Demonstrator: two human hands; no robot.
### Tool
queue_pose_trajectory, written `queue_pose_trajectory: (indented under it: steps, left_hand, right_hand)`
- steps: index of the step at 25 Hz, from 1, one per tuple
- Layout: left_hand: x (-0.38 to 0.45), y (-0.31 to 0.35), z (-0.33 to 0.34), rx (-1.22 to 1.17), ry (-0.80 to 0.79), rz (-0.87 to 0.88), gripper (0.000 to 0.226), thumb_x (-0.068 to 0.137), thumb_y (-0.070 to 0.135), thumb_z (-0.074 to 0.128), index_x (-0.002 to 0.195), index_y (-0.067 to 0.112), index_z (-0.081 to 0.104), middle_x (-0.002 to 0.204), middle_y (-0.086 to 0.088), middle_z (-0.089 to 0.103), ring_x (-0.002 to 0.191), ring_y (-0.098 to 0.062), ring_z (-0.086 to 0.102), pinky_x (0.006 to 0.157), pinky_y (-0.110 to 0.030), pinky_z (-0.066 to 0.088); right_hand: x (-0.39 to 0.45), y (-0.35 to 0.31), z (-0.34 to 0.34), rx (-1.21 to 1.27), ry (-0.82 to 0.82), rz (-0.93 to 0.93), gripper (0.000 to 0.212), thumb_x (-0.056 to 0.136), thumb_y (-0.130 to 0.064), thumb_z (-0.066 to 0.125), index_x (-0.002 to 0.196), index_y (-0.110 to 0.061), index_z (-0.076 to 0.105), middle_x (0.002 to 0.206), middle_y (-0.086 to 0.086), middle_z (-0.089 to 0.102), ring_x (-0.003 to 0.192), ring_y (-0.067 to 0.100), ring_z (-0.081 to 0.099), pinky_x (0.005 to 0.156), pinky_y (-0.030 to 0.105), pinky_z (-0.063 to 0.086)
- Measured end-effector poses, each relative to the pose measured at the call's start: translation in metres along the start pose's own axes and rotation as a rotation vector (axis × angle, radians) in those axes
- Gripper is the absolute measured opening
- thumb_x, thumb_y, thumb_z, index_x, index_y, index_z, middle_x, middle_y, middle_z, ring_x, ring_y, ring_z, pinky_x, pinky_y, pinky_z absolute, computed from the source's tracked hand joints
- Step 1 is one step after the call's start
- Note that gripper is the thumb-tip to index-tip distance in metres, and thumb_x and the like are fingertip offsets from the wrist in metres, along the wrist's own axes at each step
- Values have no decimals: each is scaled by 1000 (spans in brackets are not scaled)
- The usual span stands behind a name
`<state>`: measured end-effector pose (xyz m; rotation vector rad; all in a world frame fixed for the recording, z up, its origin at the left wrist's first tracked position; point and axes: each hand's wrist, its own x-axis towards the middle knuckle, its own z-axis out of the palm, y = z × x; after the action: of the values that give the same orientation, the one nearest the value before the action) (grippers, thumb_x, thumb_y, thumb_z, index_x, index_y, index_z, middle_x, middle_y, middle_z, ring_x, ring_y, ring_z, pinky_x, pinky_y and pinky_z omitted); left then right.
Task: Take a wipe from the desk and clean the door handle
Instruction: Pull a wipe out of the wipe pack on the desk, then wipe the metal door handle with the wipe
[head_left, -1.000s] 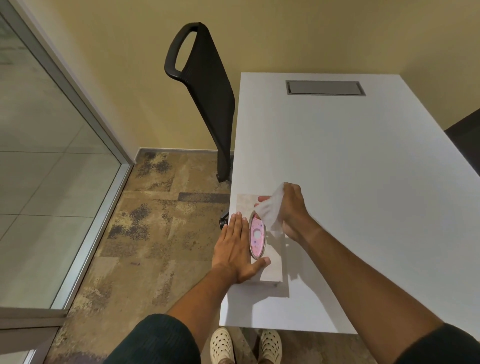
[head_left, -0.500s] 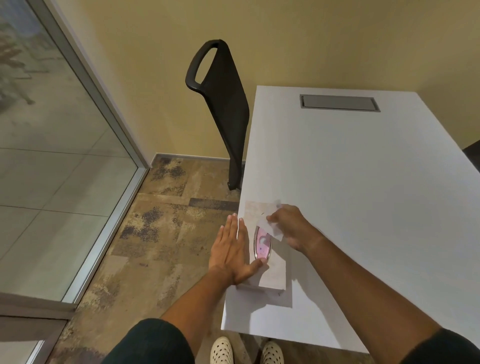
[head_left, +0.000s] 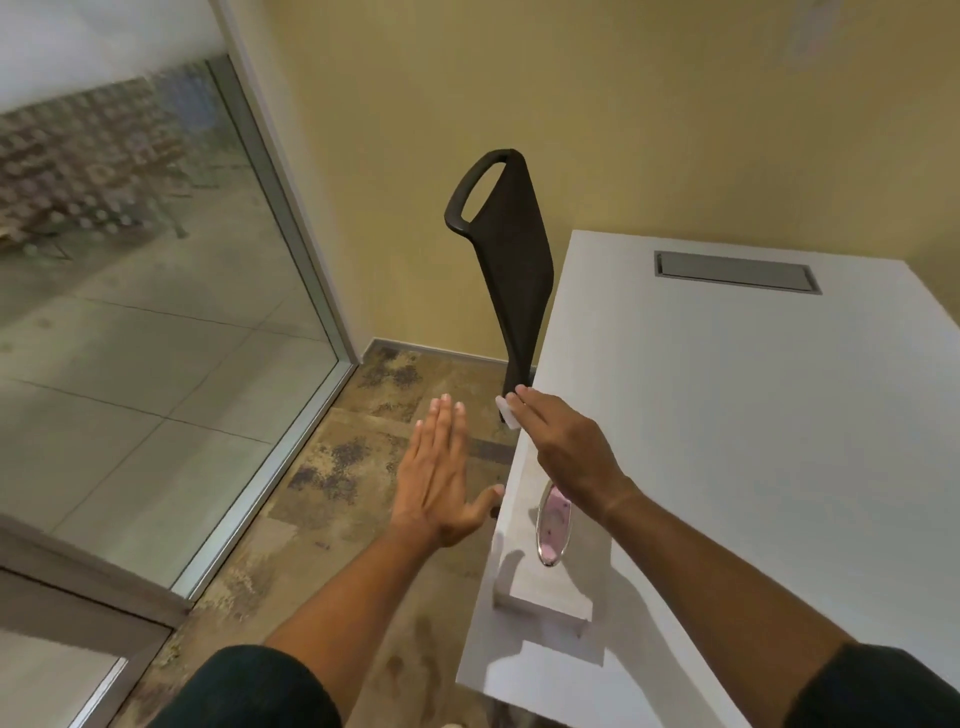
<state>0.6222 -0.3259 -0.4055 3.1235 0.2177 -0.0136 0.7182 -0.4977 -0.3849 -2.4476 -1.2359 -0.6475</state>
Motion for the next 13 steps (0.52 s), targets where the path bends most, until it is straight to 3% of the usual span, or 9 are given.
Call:
queue_pose_trajectory:
  steps: [7, 11, 13]
  left_hand:
    - [-37, -53, -38, 4, 135, -178, 105, 82, 79, 4, 150, 8, -33, 159, -16, -37, 149, -26, -31, 126, -44, -7]
    - [-73, -93, -52, 16, 206, -280, 106, 82, 78, 6, 153, 7, -28, 159, -15, -36, 149, -25, -32, 126, -43, -8]
    - [-94, -116, -58, 21, 243, -337, 106, 81, 78, 8, 152, 8, -28, 160, -15, -34, 150, -26, -30, 126, -43, -8]
  right_hand:
    - [57, -52, -10, 13, 116, -256, 51, 74, -4, 82, 122, 2, 65, 124, 21, 66, 113, 33, 65, 98, 34, 44]
    - [82, -102, -9, 64, 99, -356, 51, 77, 1, 78, 126, 4, 62, 127, 23, 63, 116, 34, 63, 99, 39, 48]
    - [95, -132, -7, 88, 122, -418, 43, 83, 7, 67, 126, 6, 60, 127, 26, 62, 116, 37, 63, 99, 42, 52]
